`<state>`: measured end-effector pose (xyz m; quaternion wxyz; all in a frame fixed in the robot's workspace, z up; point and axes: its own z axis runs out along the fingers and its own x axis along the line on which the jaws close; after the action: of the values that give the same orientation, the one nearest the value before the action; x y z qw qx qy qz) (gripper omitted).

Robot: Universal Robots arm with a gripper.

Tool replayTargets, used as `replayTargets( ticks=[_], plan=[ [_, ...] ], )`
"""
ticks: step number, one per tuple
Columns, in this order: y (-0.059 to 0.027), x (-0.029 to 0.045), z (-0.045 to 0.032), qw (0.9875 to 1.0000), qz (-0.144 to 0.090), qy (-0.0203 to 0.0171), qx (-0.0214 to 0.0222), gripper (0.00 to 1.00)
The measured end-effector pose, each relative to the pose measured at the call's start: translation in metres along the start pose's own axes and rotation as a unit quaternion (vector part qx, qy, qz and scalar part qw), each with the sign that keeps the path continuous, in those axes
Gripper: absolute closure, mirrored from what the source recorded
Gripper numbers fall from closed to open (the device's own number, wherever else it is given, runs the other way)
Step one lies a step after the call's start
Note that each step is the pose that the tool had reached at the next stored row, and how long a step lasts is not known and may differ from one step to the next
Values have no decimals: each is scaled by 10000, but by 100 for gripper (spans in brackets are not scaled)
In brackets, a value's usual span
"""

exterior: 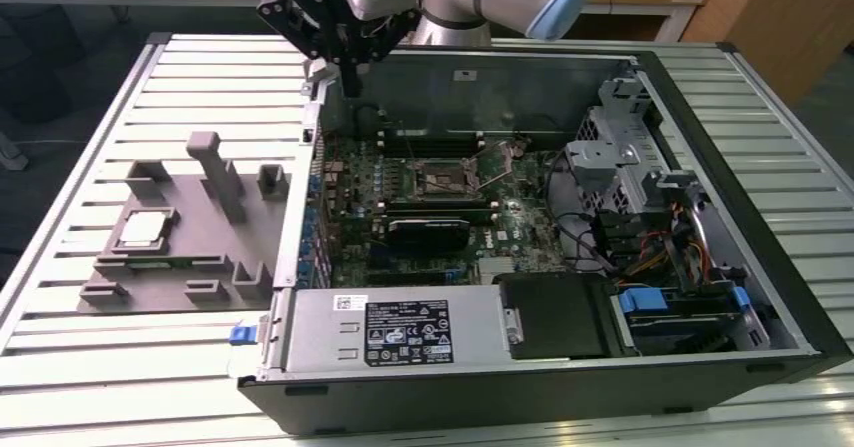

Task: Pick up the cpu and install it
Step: 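Reach for the cpu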

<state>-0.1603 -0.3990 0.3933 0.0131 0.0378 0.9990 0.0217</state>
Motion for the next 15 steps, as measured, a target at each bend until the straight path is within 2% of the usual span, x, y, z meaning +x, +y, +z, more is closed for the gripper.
replayTargets(
  ticks=[7, 15],
  plan=[
    [-10, 139, -4, 10000, 0, 0, 0, 89],
    [-19, 256, -7, 10000, 1, 0, 0, 89]
  ],
)
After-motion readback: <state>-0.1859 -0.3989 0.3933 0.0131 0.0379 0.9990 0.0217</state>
